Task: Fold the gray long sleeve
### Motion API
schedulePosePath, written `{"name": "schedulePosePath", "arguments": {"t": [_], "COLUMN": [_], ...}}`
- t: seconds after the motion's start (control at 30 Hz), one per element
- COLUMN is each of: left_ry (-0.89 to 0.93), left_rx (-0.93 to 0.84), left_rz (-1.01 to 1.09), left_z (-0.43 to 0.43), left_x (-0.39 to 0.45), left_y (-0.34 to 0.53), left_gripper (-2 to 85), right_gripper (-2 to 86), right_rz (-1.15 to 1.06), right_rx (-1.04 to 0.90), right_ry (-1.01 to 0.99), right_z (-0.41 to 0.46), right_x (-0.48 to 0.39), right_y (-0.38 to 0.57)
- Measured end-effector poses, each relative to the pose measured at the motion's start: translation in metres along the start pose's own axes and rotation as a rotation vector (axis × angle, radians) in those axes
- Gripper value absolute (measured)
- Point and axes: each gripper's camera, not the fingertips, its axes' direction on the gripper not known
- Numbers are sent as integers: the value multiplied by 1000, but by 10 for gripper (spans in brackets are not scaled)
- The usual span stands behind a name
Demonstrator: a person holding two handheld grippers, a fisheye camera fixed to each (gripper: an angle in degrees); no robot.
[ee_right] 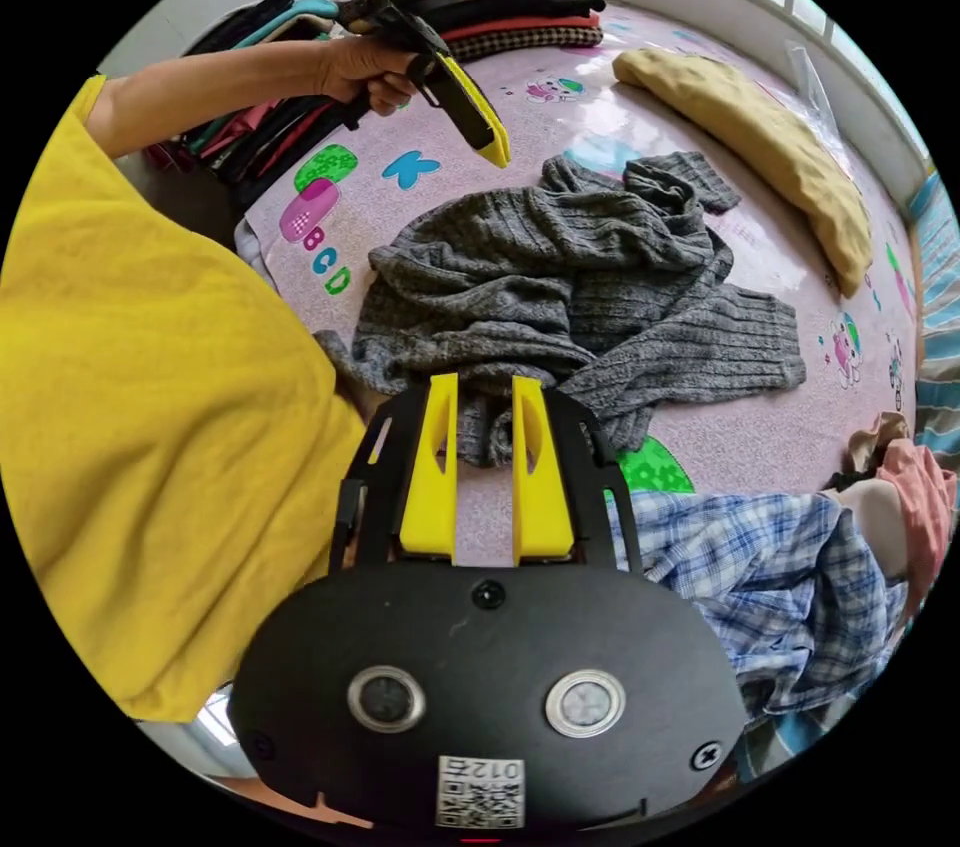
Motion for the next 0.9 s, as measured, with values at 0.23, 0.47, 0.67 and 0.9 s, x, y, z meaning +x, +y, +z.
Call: {"name": "schedulePosePath", "arguments": {"t": [0.23,0.47,0.67,0.9], "left_ry": [36,339,445,595], "left_rx": [-195,46,252,796], "left_rz": [41,-101,-174,-313], "left_z": [17,-42,-96,-203], "left_x": [26,12,17,18], "left_y": [-12,64,130,250], "left_gripper": [13,3,4,5], "right_gripper": [85,79,46,14], "right_rz": [-104,-292,-500,-180], "right_rx": [-63,-106,-257,29], "right_ry": [122,221,234,127], "right_z": [11,23,47,-69], "right_x": [-30,-68,-103,-80], "right_y": [-22,-56,-81,-85]}}
